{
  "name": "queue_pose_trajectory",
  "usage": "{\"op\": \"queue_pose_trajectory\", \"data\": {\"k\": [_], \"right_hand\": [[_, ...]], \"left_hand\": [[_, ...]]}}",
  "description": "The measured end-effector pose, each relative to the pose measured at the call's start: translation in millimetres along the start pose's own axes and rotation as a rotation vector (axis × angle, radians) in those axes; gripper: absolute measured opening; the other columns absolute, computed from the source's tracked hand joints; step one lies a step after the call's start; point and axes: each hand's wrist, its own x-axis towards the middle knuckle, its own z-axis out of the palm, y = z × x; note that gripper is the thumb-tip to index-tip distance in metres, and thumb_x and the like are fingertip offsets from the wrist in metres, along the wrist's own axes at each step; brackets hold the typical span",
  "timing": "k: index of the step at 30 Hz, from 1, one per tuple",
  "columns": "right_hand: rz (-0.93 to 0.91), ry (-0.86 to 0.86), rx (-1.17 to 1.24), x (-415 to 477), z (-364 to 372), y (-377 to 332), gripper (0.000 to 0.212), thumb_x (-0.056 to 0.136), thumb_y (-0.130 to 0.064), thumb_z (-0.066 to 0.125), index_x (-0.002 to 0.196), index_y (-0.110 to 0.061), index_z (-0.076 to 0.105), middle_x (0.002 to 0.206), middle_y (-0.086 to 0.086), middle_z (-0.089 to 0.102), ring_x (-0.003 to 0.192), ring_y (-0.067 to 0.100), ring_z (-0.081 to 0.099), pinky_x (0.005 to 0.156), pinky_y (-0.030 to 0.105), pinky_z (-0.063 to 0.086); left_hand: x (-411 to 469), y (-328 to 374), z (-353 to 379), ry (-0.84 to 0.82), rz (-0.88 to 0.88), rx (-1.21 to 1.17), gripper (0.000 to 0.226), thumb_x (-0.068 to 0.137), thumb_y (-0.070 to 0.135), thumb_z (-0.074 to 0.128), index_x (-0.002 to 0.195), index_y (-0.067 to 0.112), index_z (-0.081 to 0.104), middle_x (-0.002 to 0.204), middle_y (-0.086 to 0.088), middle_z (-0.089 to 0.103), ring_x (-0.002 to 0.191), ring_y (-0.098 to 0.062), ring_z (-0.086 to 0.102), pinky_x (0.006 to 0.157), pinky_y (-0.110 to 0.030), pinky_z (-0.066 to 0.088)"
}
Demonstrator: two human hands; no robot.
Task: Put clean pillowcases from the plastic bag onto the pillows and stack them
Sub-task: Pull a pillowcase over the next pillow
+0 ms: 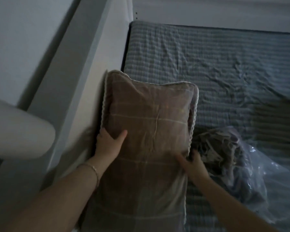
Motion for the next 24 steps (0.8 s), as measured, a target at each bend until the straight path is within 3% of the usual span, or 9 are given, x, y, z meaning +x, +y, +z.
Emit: {"op": "queue_pose_trajectory", "data": {"k": [2, 5, 7, 9, 12, 15, 18, 21, 24], "right_hand": [[-0.068, -0.01, 0.203, 28, -4, -39, 0.075, 0.076, -0.041, 0.072, 0.137, -0.014, 0.036, 0.127, 0.0, 0.053, 0.11, 0.022, 0.056, 0.091, 0.032, 0.046], [0.041, -0.032, 0.299, 62, 0, -76, 0.088, 0.072, -0.053, 0.071, 0.141, -0.017, 0.029, 0.122, -0.001, 0.047, 0.113, 0.024, 0.052, 0.093, 0.035, 0.044], [0.081, -0.012, 0.285, 72, 11, -88, 0.088, 0.067, -0.056, 0.073, 0.136, -0.015, 0.038, 0.122, 0.001, 0.051, 0.111, 0.024, 0.053, 0.092, 0.033, 0.044], [0.011, 0.065, 0.266, 64, 16, -98, 0.074, 0.065, -0.05, 0.077, 0.123, -0.014, 0.049, 0.111, -0.001, 0.057, 0.1, 0.017, 0.055, 0.084, 0.028, 0.042], [-0.204, 0.165, 0.31, 43, 12, -114, 0.052, 0.068, -0.041, 0.079, 0.109, -0.023, 0.053, 0.095, -0.012, 0.061, 0.085, 0.005, 0.058, 0.077, 0.022, 0.045], [-0.232, 0.229, 0.233, 50, 17, -127, 0.049, 0.074, -0.039, 0.075, 0.11, -0.019, 0.049, 0.099, -0.009, 0.059, 0.091, 0.012, 0.058, 0.072, 0.023, 0.045], [-0.039, 0.222, -0.237, 68, 42, -135, 0.067, 0.088, -0.045, 0.056, 0.139, -0.016, 0.025, 0.146, 0.015, 0.026, 0.134, 0.034, 0.028, 0.105, 0.044, 0.029], [-0.449, 0.115, -0.615, 82, 62, -132, 0.063, 0.094, -0.051, 0.033, 0.147, -0.04, 0.001, 0.156, 0.001, -0.016, 0.143, 0.028, -0.015, 0.116, 0.049, -0.004], [-0.585, 0.105, -0.808, 94, 76, -129, 0.062, 0.095, -0.055, 0.021, 0.144, -0.042, -0.013, 0.152, 0.001, -0.03, 0.138, 0.028, -0.031, 0.112, 0.05, -0.017]], "left_hand": [[28, 26, 5, 0.003, -0.003, -0.177, 0.093, 0.077, 0.053, 0.066, 0.145, 0.007, 0.023, 0.145, -0.013, 0.037, 0.131, -0.029, 0.04, 0.105, -0.031, 0.032], [63, 45, 25, -0.03, -0.108, -0.237, 0.104, 0.071, 0.061, 0.067, 0.147, 0.009, 0.019, 0.148, -0.011, 0.034, 0.132, -0.03, 0.038, 0.106, -0.034, 0.031], [74, 47, 36, 0.04, -0.1, -0.218, 0.096, 0.07, 0.06, 0.068, 0.14, 0.003, 0.035, 0.14, -0.015, 0.044, 0.126, -0.032, 0.045, 0.101, -0.032, 0.037], [69, 49, 35, 0.195, 0.031, -0.264, 0.072, 0.076, 0.052, 0.067, 0.125, 0.002, 0.051, 0.127, -0.015, 0.056, 0.117, -0.03, 0.053, 0.09, -0.025, 0.039], [58, 62, 15, 0.447, 0.286, -0.38, 0.051, 0.083, 0.037, 0.066, 0.121, 0.004, 0.056, 0.122, -0.01, 0.06, 0.114, -0.02, 0.054, 0.081, -0.007, 0.031], [79, 73, 10, 0.458, 0.287, -0.204, 0.063, 0.086, 0.037, 0.062, 0.135, 0.003, 0.04, 0.134, -0.018, 0.048, 0.123, -0.029, 0.046, 0.096, -0.022, 0.032], [88, 81, 26, 0.332, 0.201, 0.276, 0.075, 0.091, 0.037, 0.053, 0.148, 0.008, 0.014, 0.151, -0.025, 0.015, 0.139, -0.039, 0.016, 0.113, -0.042, 0.015], [77, 87, 58, 0.191, 0.627, 0.519, 0.066, 0.093, 0.048, 0.04, 0.149, 0.032, 0.009, 0.157, -0.01, -0.009, 0.144, -0.032, -0.01, 0.113, -0.05, -0.006], [91, 75, 71, 0.0, 0.637, 0.7, 0.059, 0.093, 0.056, 0.024, 0.143, 0.049, -0.006, 0.155, 0.005, -0.021, 0.142, -0.029, -0.021, 0.11, -0.06, -0.008]]}}
